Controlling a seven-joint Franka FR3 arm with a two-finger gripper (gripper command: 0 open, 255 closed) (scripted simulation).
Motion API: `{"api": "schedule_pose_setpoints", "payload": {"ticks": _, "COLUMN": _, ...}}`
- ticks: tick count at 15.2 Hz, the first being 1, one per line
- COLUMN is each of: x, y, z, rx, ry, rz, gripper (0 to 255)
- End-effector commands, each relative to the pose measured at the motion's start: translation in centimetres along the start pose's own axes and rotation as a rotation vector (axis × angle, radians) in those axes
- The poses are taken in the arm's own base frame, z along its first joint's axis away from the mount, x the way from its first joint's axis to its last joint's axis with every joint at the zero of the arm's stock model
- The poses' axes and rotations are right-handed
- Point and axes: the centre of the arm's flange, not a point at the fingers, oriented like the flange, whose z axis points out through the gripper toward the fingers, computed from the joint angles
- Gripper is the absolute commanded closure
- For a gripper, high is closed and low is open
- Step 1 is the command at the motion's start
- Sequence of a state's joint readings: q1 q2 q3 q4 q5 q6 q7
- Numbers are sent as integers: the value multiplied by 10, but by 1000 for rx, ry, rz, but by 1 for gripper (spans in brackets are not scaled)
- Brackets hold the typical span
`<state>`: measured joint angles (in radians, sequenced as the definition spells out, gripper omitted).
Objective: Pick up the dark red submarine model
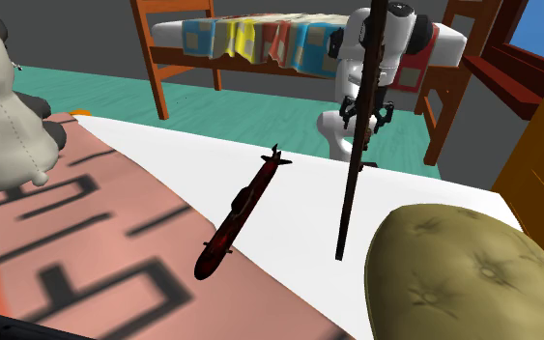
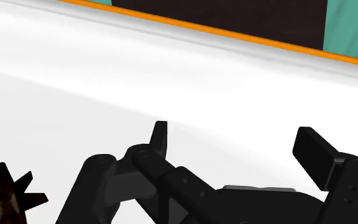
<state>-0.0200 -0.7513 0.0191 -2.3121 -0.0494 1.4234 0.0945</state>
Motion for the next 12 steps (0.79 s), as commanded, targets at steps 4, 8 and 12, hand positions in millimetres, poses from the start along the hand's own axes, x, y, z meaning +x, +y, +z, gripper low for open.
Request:
{"api": "schedule_pose_setpoints", "payload": {"ticks": 4, "x": 33, "y": 23, "z": 2, "rx": -6, "ry": -7, "rz": 23, "gripper": 0}}
{"api": "schedule_pose_setpoints", "payload": {"ticks": 8, "x": 75, "y": 55, "z": 5, "rx": -14, "ry": -17, "rz": 53, "gripper": 0}}
{"api": "schedule_pose_setpoints", "payload": {"ticks": 12, "x": 116, "y": 89, "z": 8, "rx": -22, "ry": -27, "rz": 84, "gripper": 0}}
